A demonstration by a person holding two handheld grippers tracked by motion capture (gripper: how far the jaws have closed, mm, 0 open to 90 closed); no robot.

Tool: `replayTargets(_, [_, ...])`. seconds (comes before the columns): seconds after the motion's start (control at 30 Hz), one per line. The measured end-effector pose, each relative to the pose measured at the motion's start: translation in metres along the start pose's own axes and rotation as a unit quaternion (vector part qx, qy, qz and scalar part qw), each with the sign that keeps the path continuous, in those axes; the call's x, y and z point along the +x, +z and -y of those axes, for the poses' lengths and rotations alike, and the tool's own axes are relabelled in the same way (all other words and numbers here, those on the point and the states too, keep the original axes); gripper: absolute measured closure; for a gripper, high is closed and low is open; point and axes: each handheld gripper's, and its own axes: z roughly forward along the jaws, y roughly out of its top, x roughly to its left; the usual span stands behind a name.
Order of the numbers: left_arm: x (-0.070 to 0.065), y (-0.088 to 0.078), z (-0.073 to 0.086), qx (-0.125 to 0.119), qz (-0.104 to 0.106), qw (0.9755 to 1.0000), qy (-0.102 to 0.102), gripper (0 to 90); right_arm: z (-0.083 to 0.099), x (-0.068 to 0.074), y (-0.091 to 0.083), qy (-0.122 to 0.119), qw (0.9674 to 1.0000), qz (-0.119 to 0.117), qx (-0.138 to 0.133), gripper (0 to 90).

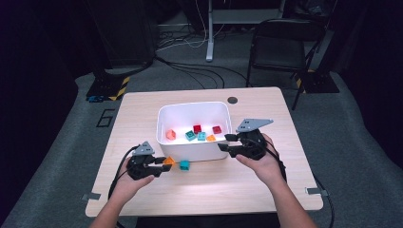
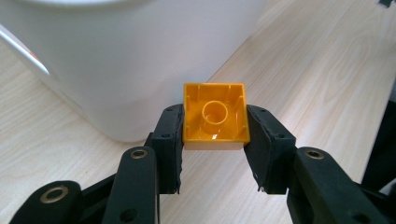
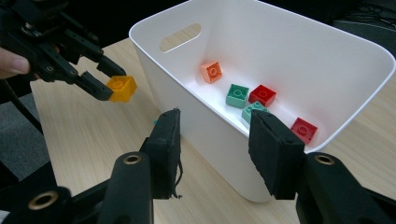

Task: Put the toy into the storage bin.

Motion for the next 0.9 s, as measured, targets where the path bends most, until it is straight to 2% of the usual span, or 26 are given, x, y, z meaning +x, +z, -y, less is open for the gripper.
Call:
replayTargets(0.4, [-0.007,-0.022,-0.04,0.016,0.014,0.9998,0.008,58.7,0.001,-0.004,0.0,0.003,1.0,0.001,0.001,53.4])
replayTargets(0.57, [-0.006,-0.027,-0.058,0.011,0.015,0.9998,0.012,58.7,0.001,-0.004,0.0,0.001,1.0,-0.001,0.004,53.3])
replayTargets(0.73, [-0.001,-0.029,-0.077,0.001,0.017,0.9997,0.016,58.7,0.001,-0.003,0.0,-0.001,1.0,-0.004,0.009,53.7])
replayTargets(0.9, [0.012,-0.025,-0.093,0.001,0.004,0.9999,0.013,58.7,0.0,-0.001,0.0,-0.008,0.9999,-0.006,0.011,53.7])
